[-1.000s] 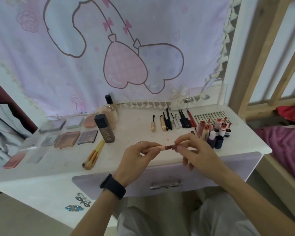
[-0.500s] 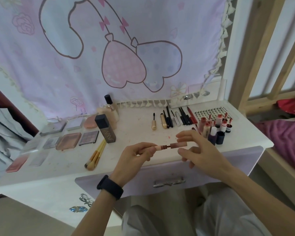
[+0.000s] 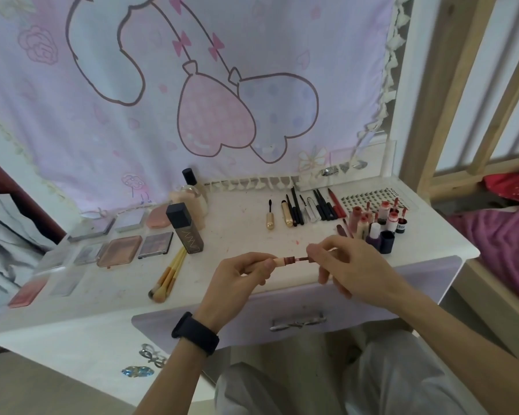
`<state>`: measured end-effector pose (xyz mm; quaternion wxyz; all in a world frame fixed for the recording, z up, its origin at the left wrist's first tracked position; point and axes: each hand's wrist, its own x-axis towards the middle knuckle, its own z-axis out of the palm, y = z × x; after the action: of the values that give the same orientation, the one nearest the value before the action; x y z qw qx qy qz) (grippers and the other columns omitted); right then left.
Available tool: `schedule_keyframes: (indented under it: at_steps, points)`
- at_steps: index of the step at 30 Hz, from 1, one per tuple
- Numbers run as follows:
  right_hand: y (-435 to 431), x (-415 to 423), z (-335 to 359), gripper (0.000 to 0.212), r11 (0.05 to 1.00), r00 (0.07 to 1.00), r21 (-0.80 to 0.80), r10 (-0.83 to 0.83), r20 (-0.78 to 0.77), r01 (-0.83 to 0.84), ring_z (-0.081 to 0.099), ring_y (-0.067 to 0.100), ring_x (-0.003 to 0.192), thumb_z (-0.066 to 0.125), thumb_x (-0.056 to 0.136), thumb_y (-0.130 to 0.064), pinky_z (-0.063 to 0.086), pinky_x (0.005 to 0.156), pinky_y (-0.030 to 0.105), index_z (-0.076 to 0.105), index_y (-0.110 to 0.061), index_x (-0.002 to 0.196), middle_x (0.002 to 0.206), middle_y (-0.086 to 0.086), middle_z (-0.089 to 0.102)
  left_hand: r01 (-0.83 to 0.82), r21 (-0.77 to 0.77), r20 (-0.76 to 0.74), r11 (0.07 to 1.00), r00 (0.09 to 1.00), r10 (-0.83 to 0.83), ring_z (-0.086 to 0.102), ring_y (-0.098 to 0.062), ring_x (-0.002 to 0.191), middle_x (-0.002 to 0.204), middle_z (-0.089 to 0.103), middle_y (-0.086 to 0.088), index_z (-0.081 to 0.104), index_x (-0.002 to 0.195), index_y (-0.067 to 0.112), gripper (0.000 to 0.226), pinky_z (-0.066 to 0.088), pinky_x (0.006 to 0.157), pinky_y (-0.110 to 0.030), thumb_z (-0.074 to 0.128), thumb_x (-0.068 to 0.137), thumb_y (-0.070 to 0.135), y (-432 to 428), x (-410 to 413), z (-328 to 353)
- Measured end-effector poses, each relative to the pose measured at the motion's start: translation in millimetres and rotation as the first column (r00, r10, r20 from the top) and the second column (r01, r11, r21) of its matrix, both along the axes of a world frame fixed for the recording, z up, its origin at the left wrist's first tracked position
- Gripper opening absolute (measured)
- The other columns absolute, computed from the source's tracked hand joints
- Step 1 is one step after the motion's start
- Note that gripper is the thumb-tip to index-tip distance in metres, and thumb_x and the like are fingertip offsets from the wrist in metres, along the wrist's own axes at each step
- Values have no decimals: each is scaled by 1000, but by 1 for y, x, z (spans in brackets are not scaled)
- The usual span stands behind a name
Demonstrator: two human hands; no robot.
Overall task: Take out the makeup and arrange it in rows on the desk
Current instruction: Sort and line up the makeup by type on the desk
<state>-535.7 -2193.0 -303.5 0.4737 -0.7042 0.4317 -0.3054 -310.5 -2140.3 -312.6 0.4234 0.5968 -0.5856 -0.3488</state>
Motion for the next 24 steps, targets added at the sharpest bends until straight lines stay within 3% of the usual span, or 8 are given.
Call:
schedule_keyframes:
  at_steps: [2, 6, 9, 13, 20, 24]
  points:
    - [-1, 0, -1, 31, 995, 999, -93, -28, -44, 24, 53, 0, 50, 51, 92, -52, 41, 52, 13, 67, -25, 93, 68, -11, 66, 10, 6, -9, 1000, 1000, -10, 60, -3, 71, 74, 69, 11, 74, 99, 30, 14, 47, 68, -14, 61, 94, 29, 0, 2, 0]
    - [-1, -3, 0, 7, 989, 999, -151, 14, 53, -6, 55, 1, 56, 58, 99, -30, 45, 56, 15, 65, -29, 99, 91, -8, 68, 22, 60, -75, 998, 997, -18, 57, -7, 69, 69, 64, 7, 77, 99, 26, 20, 48, 70, -23, 58, 96, 30, 1, 7, -2]
    - [-1, -6, 5, 8, 973, 999, -229, 27, 32, -19, 61, 7, 62, 60, 98, -25, 51, 61, 20, 65, -31, 100, 92, -16, 67, 33, 91, -160, 995, 987, -18, 52, -11, 67, 68, 57, 1, 79, 98, 20, 31, 47, 71, -24, 56, 90, 40, 2, 10, -2]
    - [-5, -9, 8, 8, 970, 999, -243, 20, 27, -13, 65, 14, 64, 62, 97, -25, 54, 62, 23, 67, -32, 99, 92, -13, 69, 65, 112, -211, 992, 977, -41, 47, -18, 70, 72, 52, -9, 81, 94, 23, 33, 45, 73, -28, 57, 87, 45, 3, 13, -3]
    - [-8, -14, 14, 13, 946, 999, -323, 7, -34, -17, 67, 10, 74, 65, 95, -25, 58, 65, 24, 67, -38, 95, 91, -24, 67, 33, 114, -289, 993, 957, 2, 47, -16, 68, 71, 52, -5, 81, 93, 21, 32, 46, 71, -26, 56, 87, 41, 5, 16, 1]
    - [-8, -17, 13, 13, 956, 998, -288, -55, 34, 63, 69, 12, 77, 65, 94, -23, 59, 71, 24, 68, -35, 97, 92, -22, 69, -20, 97, -368, 995, 928, 54, 49, -17, 68, 73, 54, -5, 78, 101, 17, 31, 48, 67, -24, 57, 88, 36, 4, 20, 2]
